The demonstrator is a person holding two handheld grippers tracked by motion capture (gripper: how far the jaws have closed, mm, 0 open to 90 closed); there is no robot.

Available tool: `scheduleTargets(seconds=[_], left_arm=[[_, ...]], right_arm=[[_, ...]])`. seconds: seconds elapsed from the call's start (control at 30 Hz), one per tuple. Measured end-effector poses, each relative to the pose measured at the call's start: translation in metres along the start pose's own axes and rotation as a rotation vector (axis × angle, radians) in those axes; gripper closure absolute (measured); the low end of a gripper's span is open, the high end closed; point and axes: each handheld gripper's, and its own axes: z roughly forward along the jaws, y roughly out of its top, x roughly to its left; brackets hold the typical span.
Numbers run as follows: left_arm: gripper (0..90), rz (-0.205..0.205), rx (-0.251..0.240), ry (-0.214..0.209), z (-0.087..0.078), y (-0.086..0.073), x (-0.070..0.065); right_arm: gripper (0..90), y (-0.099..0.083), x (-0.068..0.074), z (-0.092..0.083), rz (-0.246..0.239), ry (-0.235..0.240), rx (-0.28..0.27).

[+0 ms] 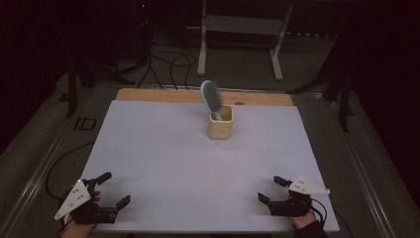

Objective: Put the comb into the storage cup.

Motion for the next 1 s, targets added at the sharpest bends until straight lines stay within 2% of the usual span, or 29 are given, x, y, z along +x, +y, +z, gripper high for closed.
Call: scheduleTargets(seconds=[0.07, 0.13, 0.27, 0.67, 1.0], left_arm=[[0.0, -0.001, 0.000, -0.001, 0.000, 0.000, 0.000], [0.0, 0.001, 0.002, -0.002, 0.000, 0.000, 0.000], [0.0, 0.001, 0.003, -0.003, 0.001, -0.001, 0.000], [0.0, 0.006, 0.005, 0.001, 0.000, -0.001, -0.001], [0.0, 0.010, 0.006, 0.004, -0.001, -0.001, -0.001]], right_arm=[[9.2, 0.001, 0.000, 0.001, -0.010, -0.003, -0.004], [9.7, 0.002, 0.000, 0.004, -0.013, 0.020, 0.000], [9.5, 0.004, 0.002, 0.011, -0.046, 0.028, 0.007], [9.4, 0.005, 0.004, 0.018, -0.061, 0.035, 0.015], [9.4, 0.007, 0.006, 0.016, -0.072, 0.029, 0.016]])
